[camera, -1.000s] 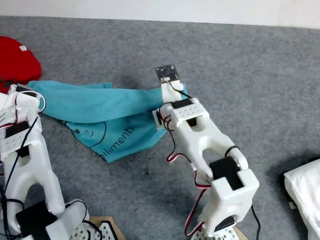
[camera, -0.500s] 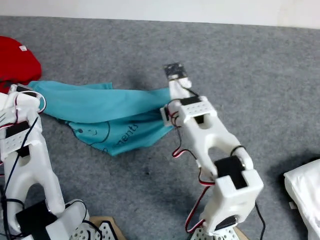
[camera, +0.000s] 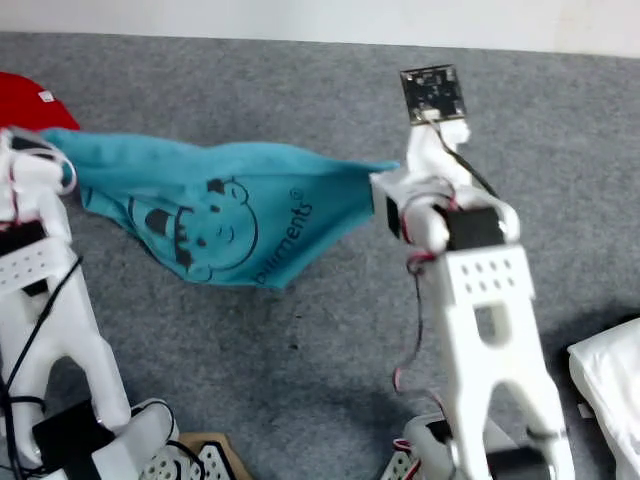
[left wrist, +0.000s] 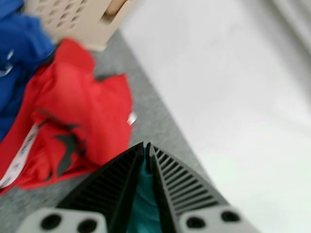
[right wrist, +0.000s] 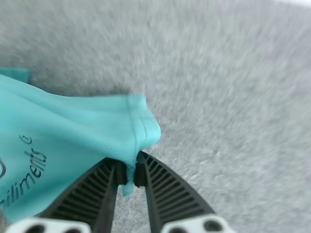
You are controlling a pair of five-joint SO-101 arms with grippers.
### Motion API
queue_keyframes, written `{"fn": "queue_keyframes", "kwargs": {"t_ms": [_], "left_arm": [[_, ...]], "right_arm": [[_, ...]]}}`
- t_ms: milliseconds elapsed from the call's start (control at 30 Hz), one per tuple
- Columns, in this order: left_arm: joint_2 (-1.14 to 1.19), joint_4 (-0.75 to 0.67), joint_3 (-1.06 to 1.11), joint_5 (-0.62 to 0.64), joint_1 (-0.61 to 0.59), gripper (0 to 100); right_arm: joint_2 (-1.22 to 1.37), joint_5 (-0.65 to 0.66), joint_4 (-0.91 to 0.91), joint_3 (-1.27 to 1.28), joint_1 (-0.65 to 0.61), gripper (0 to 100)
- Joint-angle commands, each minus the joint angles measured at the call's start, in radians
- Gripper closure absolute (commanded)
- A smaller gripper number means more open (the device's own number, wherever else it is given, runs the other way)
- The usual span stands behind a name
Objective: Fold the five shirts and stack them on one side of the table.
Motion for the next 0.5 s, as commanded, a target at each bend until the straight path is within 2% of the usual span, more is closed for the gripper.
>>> {"fn": "queue_keyframes", "kwargs": {"t_ms": [0,233,467], "left_arm": [[-0.036,0.187,-0.254,0.011,-0.012,97],[-0.205,0.525,-0.526,0.011,-0.008,97],[-0.41,0.671,-0.624,0.011,-0.007,97]], "right_arm": [[-0.179,0.075,0.051,-0.097,0.007,99.2],[-0.367,0.192,0.131,-0.194,0.005,99.2],[-0.452,0.221,0.248,-0.386,-0.022,99.2]]}}
